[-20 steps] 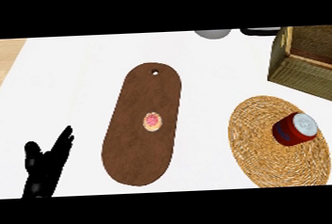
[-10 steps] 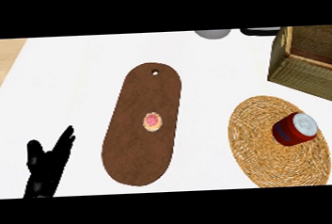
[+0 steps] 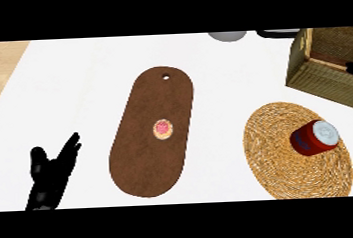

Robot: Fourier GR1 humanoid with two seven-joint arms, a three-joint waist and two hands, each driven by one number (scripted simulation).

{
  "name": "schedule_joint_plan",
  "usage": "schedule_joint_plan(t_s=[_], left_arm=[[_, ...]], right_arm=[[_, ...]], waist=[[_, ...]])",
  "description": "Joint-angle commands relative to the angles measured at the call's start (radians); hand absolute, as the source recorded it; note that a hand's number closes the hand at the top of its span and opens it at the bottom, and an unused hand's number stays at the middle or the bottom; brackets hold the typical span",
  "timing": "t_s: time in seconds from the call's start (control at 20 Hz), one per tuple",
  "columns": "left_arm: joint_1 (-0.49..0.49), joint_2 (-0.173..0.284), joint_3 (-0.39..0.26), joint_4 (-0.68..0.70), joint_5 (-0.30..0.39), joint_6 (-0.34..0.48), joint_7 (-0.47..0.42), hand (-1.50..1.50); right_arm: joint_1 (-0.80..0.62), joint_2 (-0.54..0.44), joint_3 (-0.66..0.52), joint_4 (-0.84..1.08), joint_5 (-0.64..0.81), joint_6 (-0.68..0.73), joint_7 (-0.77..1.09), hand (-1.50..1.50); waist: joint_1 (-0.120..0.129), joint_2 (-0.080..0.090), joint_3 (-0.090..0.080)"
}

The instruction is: Pick the can from the placemat and place it in the basket

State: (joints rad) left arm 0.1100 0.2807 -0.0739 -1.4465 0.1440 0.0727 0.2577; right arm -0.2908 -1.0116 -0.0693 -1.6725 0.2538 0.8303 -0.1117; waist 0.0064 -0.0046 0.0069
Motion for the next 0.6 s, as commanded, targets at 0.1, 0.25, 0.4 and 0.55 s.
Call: schedule_joint_plan(t_s=[0.1, 0.25, 0.4, 0.55], left_arm=[[-0.017, -0.004, 0.03, 0.102, 0.003, -0.044, -0.024, 0.0], [0.042, -0.029, 0.006, 0.051, -0.028, -0.012, -0.022, 0.0], [-0.002, -0.004, 0.049, 0.069, 0.013, -0.06, 0.002, 0.0], [-0.013, -0.041, 0.021, 0.08, -0.032, -0.021, 0.016, 0.0]], right_arm=[[0.083, 0.085, 0.058, -0.004, 0.174, -0.091, -0.078, -1.5], [0.13, 0.089, 0.062, -0.036, 0.214, -0.094, -0.054, -1.5], [0.067, 0.142, 0.104, 0.039, 0.267, -0.112, -0.071, -1.5], [0.06, 0.151, 0.097, 0.11, 0.309, -0.143, -0.141, -1.5]], waist=[[-0.007, 0.006, -0.007], [-0.009, 0.004, -0.007], [-0.002, 0.006, -0.007], [-0.002, 0.006, -0.007]])
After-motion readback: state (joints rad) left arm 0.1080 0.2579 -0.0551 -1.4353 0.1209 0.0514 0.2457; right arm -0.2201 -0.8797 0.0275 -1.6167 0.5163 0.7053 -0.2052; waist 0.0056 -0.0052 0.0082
